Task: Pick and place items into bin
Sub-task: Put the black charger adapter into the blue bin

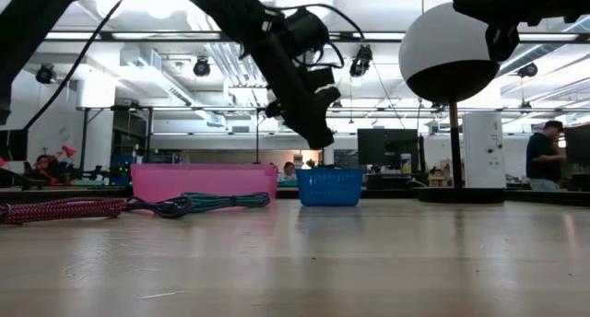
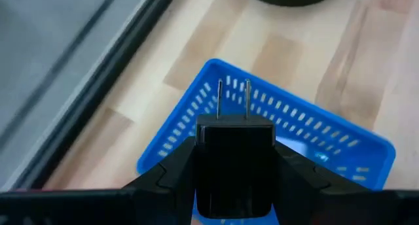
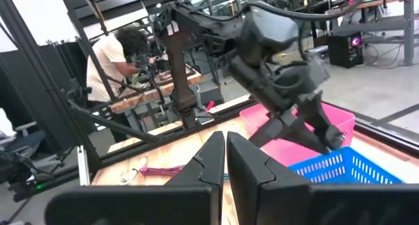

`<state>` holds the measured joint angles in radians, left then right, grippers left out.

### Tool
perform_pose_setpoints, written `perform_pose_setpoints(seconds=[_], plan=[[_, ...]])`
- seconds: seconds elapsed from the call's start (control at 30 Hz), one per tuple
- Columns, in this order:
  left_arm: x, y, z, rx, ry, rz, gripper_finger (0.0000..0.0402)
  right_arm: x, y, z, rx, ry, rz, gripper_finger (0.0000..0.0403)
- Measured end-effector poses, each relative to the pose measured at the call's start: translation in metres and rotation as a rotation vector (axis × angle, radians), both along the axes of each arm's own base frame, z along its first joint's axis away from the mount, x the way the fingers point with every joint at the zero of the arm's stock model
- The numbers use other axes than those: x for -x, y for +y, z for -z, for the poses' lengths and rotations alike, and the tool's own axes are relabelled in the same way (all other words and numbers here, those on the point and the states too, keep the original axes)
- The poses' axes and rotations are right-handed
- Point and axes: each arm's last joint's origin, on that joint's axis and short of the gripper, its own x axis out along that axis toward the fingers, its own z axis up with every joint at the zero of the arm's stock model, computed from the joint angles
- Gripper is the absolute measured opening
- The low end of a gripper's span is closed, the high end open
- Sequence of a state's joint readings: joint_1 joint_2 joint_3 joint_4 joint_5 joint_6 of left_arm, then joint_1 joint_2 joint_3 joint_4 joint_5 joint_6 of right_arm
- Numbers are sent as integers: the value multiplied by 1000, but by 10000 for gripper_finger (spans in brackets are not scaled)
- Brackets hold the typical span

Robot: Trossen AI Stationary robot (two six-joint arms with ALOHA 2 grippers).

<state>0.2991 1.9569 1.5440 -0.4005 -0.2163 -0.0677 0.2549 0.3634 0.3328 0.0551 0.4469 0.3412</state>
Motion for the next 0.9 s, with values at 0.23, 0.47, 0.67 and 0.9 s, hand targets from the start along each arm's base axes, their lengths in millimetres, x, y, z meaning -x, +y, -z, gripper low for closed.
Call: perform_pose_setpoints(seconds=[0.23, 0.47, 0.67, 0.9], plan=[[-3, 7, 1, 19, -76, 30, 132, 0, 0, 0, -1, -1, 1, 9], [-6, 11, 6, 8, -85, 42, 132, -1, -1, 1, 1, 8, 52, 9], [-12, 11, 26, 28, -52, 51, 132, -4, 0, 3, 7, 29, 55, 9], [-16, 13, 43, 41, -14, 49, 133, -7, 0, 5, 13, 51, 54, 9]])
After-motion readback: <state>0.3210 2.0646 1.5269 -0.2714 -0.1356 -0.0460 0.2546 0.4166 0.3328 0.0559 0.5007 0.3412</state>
